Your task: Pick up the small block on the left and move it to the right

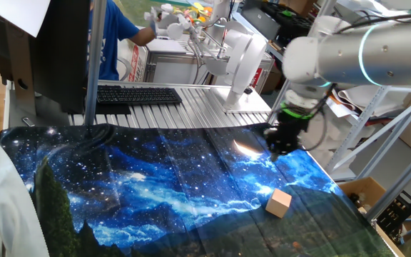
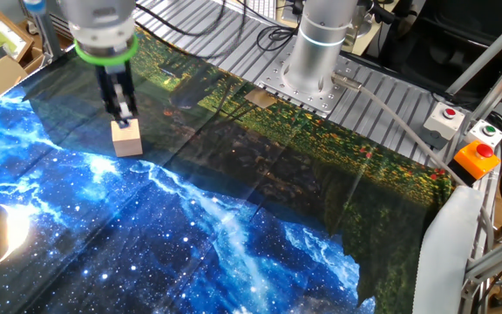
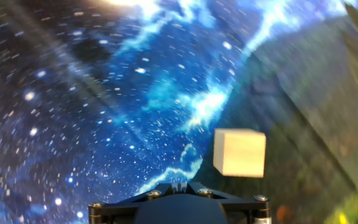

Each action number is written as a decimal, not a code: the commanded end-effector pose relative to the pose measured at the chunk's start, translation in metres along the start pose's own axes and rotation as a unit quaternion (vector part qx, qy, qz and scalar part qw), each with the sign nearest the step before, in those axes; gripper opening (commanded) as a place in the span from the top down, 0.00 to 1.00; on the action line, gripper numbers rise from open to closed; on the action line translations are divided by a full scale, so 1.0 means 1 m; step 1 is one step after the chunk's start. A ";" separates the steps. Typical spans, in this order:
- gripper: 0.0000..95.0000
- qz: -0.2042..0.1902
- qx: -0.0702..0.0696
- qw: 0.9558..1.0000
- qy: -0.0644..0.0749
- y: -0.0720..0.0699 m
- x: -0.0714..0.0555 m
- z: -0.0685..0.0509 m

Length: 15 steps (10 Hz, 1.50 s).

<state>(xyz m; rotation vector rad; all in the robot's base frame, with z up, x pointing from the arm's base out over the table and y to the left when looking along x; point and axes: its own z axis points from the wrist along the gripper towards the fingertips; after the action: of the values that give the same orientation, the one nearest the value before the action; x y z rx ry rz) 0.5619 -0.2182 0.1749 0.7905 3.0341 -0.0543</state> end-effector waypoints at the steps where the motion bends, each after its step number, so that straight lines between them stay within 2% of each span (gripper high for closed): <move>1: 1.00 -0.053 -0.012 0.998 -0.009 -0.057 -0.019 0.019; 2: 1.00 -0.051 -0.015 0.998 -0.012 -0.065 -0.014 0.031; 3: 1.00 -0.043 -0.016 0.999 -0.016 -0.064 -0.002 0.040; 4: 1.00 -0.036 -0.015 0.999 -0.016 -0.059 0.003 0.038; 5: 1.00 -0.033 -0.014 0.999 -0.009 -0.054 0.004 0.030; 7: 1.00 -0.030 -0.013 0.999 -0.005 -0.051 0.003 0.022; 10: 1.00 -0.037 -0.012 0.999 -0.004 -0.052 0.001 0.021; 15: 1.00 -0.040 -0.013 0.999 -0.005 -0.053 0.005 0.026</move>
<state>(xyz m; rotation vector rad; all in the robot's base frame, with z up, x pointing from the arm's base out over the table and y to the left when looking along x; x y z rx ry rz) 0.5266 -0.2607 0.1528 0.6788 3.0406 -0.0257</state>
